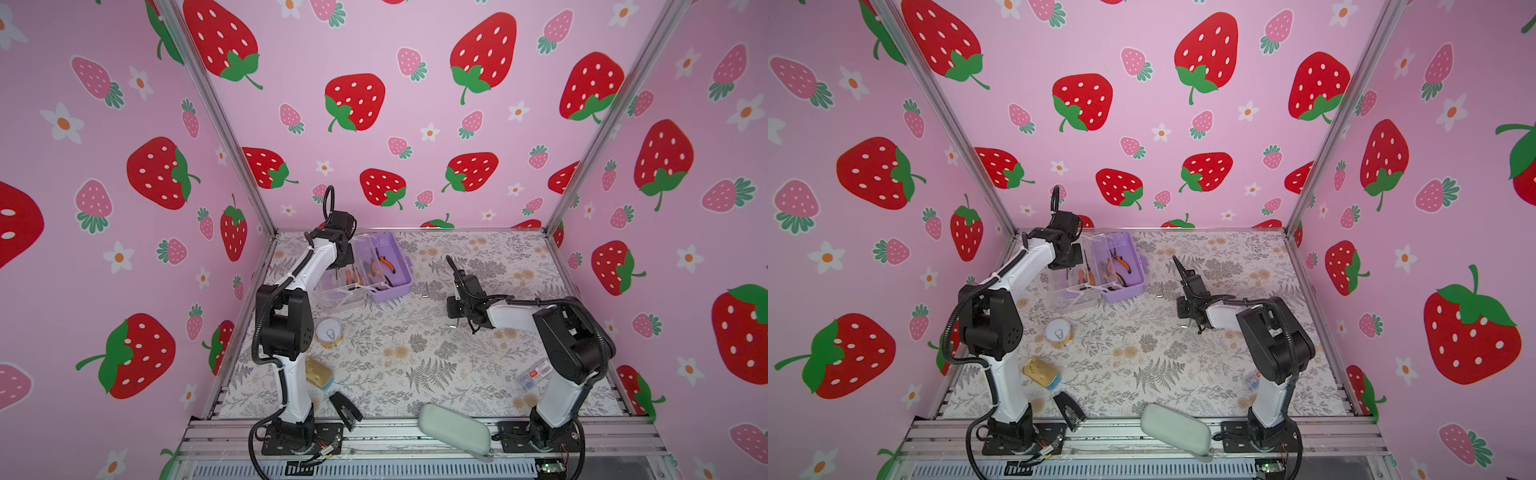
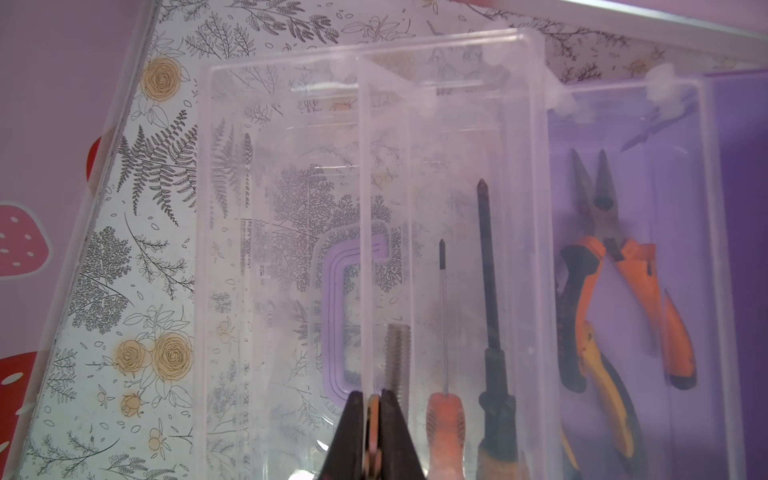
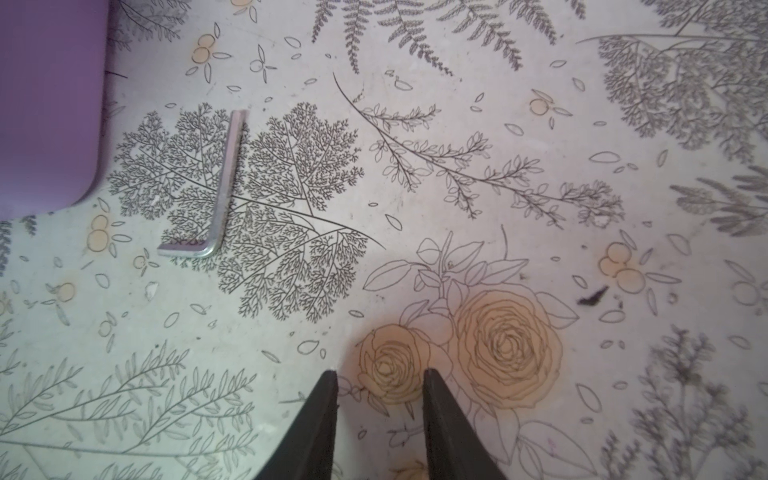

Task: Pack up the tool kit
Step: 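Lower the gold hex key into the clear tray and open the left gripper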

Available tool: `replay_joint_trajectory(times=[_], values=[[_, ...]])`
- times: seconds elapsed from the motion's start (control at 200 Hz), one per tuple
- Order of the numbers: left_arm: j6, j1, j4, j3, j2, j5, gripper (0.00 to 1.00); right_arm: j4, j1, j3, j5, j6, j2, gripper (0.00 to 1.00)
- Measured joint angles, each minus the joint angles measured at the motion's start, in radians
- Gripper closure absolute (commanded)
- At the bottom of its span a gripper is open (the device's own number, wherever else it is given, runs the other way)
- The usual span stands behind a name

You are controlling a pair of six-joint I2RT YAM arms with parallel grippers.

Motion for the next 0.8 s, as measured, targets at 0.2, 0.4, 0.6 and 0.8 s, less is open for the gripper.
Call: replay_joint_trajectory(times=[0.2,0.4,0.6,0.8], values=[[-0.002,0.023,-0.032,-0.014,-0.034,0.008,0.91,0.0,0.0,0.0,-0.003,0.0,0.0,0.63],[-0.005,0.059,0.016,-0.064,-0.127,0.011,0.92,0.0,0.0,0.001,-0.006,0.0,0.0,0.63],[-0.005,0.06,0.047,-0.068,-0.158,0.017,0.92,0.0,0.0,0.001,-0.006,0.0,0.0,0.63],[-0.014,0.077,0.031,-0.068,-0.122,0.014,0.77,0.0,0.0,0.001,-0.008,0.0,0.0,0.63]])
